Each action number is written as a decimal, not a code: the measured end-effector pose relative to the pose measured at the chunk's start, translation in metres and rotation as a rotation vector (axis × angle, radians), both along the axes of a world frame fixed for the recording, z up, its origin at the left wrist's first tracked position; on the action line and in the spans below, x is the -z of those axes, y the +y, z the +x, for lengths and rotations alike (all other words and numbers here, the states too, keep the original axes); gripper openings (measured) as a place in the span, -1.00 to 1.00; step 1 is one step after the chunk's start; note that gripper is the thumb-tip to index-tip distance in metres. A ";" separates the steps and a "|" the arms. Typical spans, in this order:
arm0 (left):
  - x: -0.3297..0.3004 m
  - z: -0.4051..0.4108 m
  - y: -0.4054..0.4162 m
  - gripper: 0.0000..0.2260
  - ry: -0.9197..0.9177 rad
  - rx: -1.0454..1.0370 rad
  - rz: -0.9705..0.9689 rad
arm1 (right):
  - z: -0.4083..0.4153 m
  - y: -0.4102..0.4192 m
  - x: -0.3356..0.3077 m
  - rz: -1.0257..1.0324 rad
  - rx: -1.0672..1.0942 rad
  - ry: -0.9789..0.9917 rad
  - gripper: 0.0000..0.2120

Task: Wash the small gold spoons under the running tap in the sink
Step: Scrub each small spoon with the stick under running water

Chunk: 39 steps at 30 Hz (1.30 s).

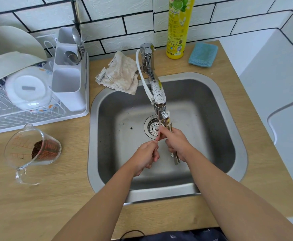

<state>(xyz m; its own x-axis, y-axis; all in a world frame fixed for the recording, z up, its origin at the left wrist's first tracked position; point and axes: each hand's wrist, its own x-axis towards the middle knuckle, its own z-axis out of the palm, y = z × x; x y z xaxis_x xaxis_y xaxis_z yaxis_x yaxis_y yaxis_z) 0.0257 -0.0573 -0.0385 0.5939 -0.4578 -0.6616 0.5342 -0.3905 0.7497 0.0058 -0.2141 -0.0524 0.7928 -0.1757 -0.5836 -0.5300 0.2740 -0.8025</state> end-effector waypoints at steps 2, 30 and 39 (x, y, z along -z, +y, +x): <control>0.000 0.001 0.001 -0.79 0.013 -0.011 -0.003 | -0.001 0.000 0.000 -0.005 -0.040 0.005 -0.69; -0.002 0.009 0.008 -0.69 0.200 -0.082 -0.113 | -0.002 -0.001 0.002 -0.266 -0.019 -0.069 -0.78; 0.001 0.009 0.009 -0.67 0.232 -0.082 -0.147 | -0.001 0.001 0.005 -0.152 -0.003 -0.109 -0.81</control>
<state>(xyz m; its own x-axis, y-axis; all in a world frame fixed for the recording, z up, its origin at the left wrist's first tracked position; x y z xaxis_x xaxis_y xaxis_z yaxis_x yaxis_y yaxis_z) 0.0347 -0.0482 -0.0399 0.4737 -0.5154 -0.7142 0.7233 -0.2349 0.6493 0.0047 -0.2135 -0.0575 0.8506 -0.2529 -0.4611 -0.4382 0.1440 -0.8873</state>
